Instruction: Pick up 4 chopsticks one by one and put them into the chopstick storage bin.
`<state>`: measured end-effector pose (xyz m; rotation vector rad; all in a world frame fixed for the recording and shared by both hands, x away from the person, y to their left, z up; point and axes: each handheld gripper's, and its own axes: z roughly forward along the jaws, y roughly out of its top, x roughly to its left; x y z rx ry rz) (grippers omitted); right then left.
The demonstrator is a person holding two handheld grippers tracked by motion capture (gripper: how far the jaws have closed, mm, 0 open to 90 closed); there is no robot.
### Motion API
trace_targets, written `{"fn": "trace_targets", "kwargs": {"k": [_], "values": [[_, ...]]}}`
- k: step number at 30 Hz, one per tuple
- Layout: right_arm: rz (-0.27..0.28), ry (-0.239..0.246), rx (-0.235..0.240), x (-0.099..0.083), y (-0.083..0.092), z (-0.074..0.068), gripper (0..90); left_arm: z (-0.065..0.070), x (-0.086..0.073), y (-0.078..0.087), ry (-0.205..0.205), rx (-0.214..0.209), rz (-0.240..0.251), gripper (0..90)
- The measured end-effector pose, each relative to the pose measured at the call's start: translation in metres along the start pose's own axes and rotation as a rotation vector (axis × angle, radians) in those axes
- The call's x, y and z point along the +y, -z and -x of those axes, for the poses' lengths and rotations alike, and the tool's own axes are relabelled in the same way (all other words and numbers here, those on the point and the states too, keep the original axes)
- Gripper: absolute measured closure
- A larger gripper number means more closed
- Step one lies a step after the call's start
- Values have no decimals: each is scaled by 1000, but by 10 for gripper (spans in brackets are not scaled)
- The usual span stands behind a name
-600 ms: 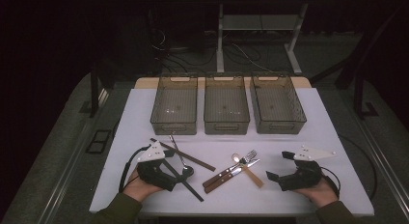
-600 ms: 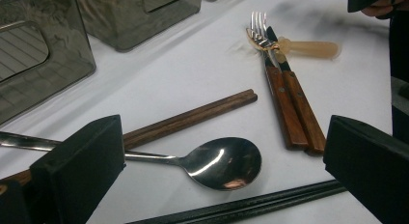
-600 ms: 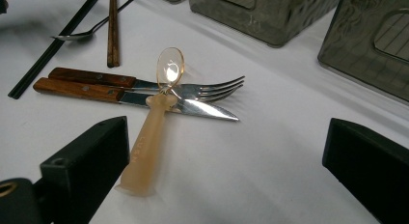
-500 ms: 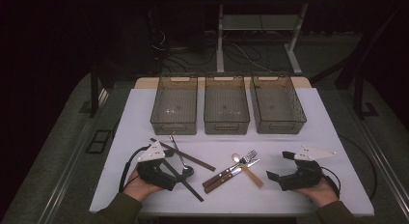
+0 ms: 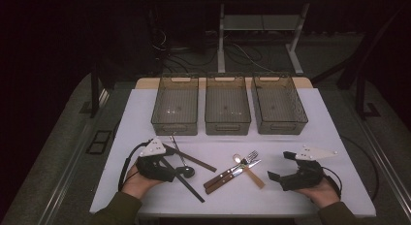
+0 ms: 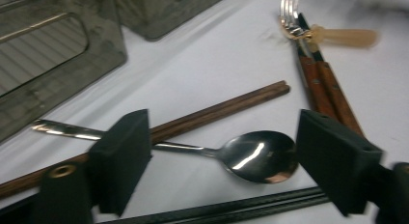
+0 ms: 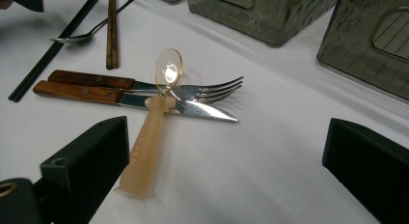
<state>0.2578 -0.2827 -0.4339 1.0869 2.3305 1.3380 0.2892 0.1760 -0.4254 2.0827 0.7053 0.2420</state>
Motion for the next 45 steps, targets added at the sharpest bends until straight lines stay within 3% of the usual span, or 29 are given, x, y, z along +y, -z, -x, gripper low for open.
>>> {"fn": "trace_targets", "kwargs": {"k": [5,8,16,24,34,42,45], "values": [[-5,4,1,0,-2,0,23,-10,3,4,-11,49,-14,492],[-4,1,1,0,-2,0,23,-22,3,6,16,97,-24,633],[-6,5,-3,0,-2,0,23,-44,6,3,32,161,-70,891],[-11,6,-3,0,-3,0,23,-64,14,-9,33,202,-133,895],[-16,0,-7,0,-3,0,23,-68,21,-31,17,203,-207,896],[-10,-2,-11,0,-2,1,23,-67,20,-38,-5,206,-273,896],[-18,1,-11,0,-4,0,23,-66,19,-39,2,202,-274,896]]}}
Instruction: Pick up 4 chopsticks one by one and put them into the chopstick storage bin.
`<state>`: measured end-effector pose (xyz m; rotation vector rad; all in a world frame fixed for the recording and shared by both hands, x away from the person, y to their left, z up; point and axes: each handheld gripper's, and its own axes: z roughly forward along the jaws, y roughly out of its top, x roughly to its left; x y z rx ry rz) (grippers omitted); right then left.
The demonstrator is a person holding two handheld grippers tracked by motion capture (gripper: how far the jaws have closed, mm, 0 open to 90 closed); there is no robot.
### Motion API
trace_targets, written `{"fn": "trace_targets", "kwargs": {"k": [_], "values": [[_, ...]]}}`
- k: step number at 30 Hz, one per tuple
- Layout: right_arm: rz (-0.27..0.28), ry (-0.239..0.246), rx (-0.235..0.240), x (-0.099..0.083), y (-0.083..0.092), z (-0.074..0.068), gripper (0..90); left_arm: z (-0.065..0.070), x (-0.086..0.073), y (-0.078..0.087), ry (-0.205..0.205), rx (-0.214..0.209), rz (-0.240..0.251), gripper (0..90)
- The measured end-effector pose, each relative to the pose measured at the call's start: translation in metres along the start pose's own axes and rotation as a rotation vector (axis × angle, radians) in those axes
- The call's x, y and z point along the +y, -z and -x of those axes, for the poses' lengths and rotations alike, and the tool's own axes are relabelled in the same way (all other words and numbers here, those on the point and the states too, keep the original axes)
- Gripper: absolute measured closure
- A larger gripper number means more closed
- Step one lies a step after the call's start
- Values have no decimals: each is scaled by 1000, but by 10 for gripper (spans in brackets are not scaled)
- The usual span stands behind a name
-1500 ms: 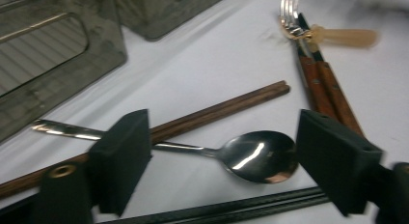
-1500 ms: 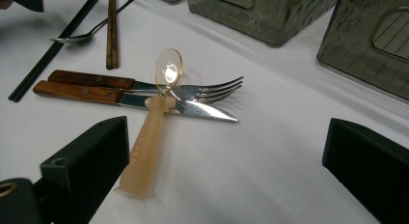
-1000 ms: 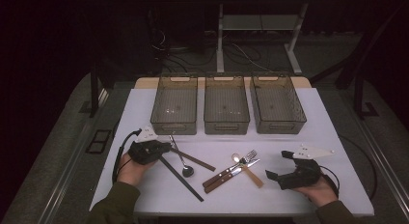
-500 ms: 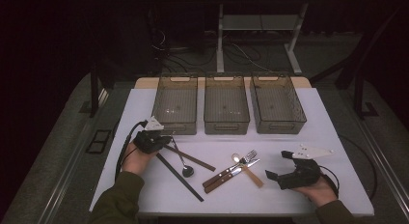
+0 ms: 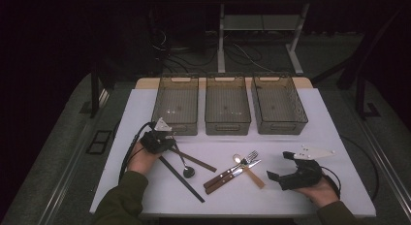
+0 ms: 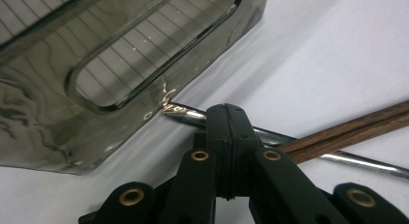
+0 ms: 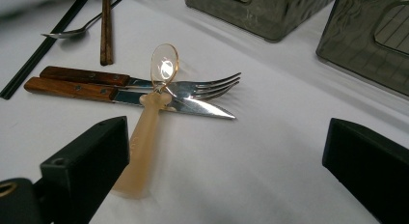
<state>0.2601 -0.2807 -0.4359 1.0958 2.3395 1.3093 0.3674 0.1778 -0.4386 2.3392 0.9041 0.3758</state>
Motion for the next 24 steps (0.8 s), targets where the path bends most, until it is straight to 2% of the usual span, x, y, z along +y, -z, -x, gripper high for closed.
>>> {"fn": "trace_targets", "kwargs": {"k": [10,17,24], "values": [[1,0,5,0,0,0,23,0,0,1,1,-11,-10,896],[0,-2,5,0,1,1,23,0,0,4,-10,-26,-38,897],[-1,0,8,0,1,0,23,3,-1,6,0,-42,-51,897]]}}
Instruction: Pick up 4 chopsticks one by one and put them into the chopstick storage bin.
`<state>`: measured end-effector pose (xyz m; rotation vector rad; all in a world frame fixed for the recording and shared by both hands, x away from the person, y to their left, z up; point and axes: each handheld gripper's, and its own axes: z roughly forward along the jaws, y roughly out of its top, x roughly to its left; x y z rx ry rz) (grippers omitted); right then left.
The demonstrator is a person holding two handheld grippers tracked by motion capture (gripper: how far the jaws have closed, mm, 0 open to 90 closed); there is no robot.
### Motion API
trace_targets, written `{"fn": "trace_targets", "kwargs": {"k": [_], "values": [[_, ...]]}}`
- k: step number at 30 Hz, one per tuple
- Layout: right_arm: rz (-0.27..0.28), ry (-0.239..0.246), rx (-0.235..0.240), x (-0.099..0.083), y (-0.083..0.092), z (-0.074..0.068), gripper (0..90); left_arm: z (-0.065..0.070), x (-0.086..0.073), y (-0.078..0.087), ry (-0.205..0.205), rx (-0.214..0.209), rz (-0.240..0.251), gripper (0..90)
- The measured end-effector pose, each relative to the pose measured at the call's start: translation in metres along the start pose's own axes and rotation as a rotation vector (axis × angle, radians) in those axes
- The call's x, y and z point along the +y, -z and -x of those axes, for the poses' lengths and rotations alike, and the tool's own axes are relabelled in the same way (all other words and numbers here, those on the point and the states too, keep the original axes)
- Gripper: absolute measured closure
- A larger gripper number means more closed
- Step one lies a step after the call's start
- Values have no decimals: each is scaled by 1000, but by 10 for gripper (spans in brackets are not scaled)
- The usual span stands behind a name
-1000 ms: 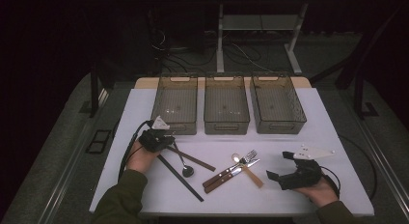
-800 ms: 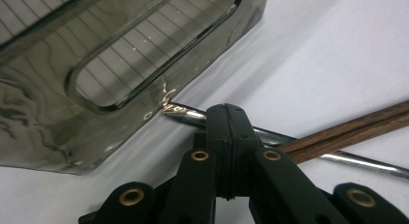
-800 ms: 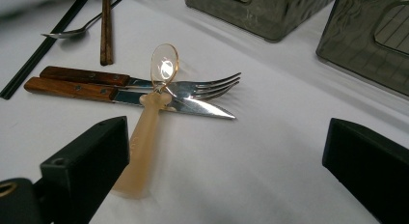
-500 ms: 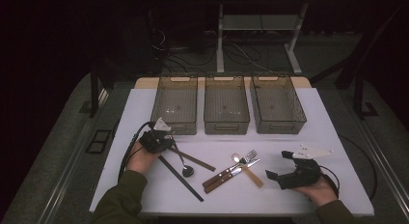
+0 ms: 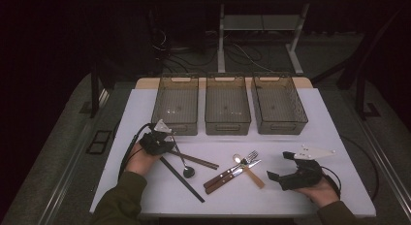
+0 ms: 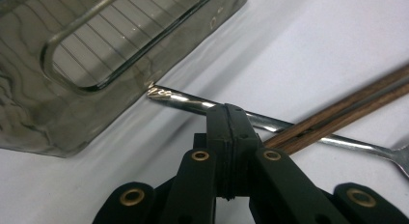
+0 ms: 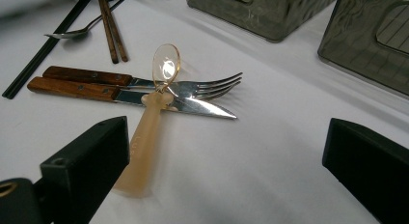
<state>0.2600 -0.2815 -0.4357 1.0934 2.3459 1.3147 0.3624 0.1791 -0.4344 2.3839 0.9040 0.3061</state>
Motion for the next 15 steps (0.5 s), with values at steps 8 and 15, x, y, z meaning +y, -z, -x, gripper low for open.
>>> {"fn": "trace_targets", "kwargs": {"k": [8,15], "values": [[0,2,1,0,0,0,23,3,-2,3,-6,-17,-9,896],[1,2,0,0,0,0,23,5,-3,4,-11,-21,-20,896]]}}
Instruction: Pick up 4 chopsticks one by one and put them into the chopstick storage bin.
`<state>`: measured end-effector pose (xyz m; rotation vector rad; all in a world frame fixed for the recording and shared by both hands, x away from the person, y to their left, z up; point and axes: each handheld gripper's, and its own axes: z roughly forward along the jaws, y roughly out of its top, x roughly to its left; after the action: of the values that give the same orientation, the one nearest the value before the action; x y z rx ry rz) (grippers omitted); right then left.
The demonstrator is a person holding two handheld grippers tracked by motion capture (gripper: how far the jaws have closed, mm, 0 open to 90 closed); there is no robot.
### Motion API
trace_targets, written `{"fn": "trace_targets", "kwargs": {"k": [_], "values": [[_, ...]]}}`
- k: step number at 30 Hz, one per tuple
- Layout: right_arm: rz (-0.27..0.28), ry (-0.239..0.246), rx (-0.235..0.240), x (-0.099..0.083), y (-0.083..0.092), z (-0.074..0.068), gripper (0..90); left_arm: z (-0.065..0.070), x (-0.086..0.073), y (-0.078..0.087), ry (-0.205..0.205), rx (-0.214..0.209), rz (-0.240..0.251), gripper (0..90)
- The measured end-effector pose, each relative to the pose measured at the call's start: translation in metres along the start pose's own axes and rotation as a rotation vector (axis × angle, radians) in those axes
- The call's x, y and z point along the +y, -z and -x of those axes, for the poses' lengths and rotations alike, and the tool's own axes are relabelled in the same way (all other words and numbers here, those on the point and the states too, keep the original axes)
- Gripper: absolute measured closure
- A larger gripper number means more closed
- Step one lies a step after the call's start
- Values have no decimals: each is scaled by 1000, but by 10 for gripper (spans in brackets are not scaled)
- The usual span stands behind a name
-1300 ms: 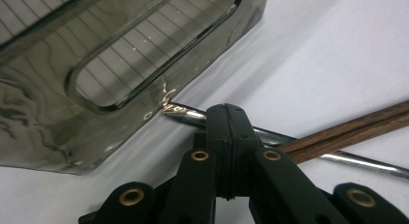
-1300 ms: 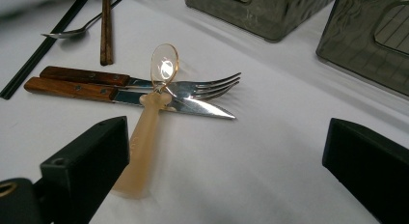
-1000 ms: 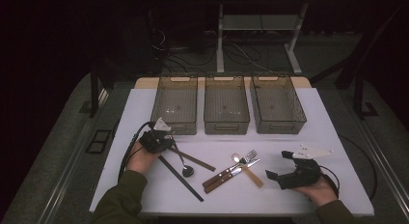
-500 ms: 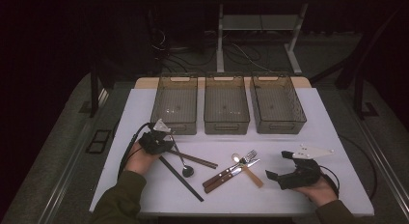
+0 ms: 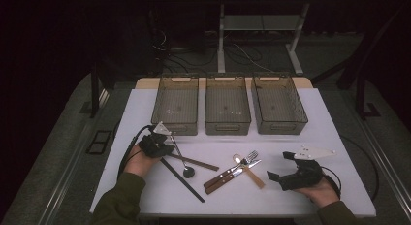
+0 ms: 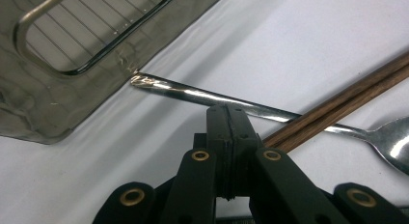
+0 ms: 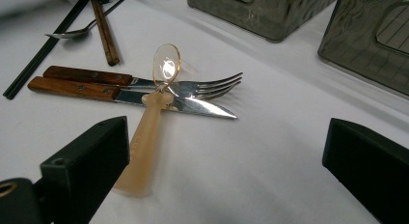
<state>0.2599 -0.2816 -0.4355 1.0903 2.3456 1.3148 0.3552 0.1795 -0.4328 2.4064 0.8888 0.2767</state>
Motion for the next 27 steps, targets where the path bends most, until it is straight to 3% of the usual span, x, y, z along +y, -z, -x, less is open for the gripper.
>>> {"fn": "trace_targets", "kwargs": {"k": [20,23,27], "values": [[-2,1,-1,0,0,0,23,4,-1,2,4,-9,-7,896],[-1,0,-1,0,0,0,23,2,-2,3,-13,-5,-18,896],[0,2,-1,0,0,0,23,1,-2,3,1,-9,-14,896]]}}
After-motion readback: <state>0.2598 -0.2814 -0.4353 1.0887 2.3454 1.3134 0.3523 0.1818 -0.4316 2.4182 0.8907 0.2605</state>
